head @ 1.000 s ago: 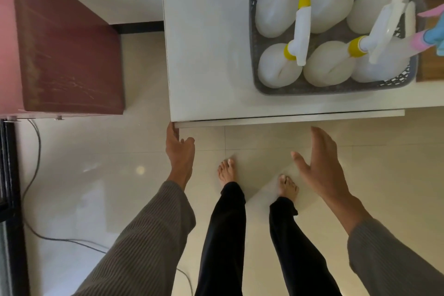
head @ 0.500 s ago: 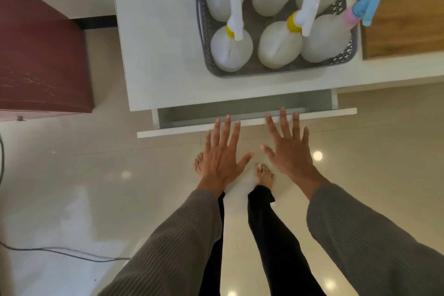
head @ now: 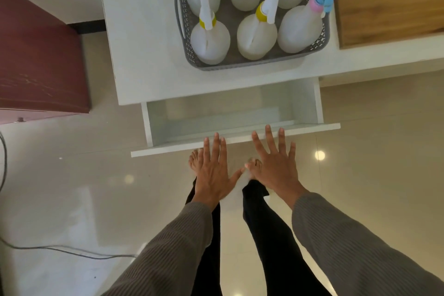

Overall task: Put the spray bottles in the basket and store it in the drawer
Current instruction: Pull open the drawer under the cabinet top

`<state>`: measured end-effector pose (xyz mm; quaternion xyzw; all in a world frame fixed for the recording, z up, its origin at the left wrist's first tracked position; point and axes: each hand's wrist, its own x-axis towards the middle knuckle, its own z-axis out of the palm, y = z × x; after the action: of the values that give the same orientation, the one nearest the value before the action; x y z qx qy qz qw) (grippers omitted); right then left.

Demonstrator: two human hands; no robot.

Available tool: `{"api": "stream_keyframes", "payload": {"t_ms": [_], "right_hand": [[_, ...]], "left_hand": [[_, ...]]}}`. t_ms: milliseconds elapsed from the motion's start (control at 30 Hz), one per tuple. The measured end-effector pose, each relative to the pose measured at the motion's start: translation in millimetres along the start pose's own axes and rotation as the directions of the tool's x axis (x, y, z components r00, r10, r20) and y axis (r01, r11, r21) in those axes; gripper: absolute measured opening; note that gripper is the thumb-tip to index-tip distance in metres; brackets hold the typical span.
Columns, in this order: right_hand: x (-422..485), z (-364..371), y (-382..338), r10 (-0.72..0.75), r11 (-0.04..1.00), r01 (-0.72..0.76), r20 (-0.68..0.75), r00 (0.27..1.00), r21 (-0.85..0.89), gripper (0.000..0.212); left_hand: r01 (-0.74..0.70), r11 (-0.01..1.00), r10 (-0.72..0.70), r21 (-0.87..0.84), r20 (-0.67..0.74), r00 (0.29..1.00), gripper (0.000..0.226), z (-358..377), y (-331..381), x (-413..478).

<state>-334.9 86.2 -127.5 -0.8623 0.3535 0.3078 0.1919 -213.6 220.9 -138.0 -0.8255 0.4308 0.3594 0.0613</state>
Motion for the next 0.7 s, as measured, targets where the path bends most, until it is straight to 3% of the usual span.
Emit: {"api": "stream_keyframes", "payload": {"t_ms": [367, 700], "right_hand": [[-58, 37, 5, 0.012, 0.999, -0.015, 0.073, 0.997, 0.040, 0.090], [-105, 59, 10, 0.020, 0.997, -0.039, 0.247, 0.969, 0.073, 0.092]], "left_hand": [[0.013, 1.000, -0.014, 0.010, 0.102, 0.995, 0.096, 33, 13, -59], [-0.021, 0.996, 0.051, -0.086, 0.365, 0.930, 0.105, 47, 16, -96]]}}
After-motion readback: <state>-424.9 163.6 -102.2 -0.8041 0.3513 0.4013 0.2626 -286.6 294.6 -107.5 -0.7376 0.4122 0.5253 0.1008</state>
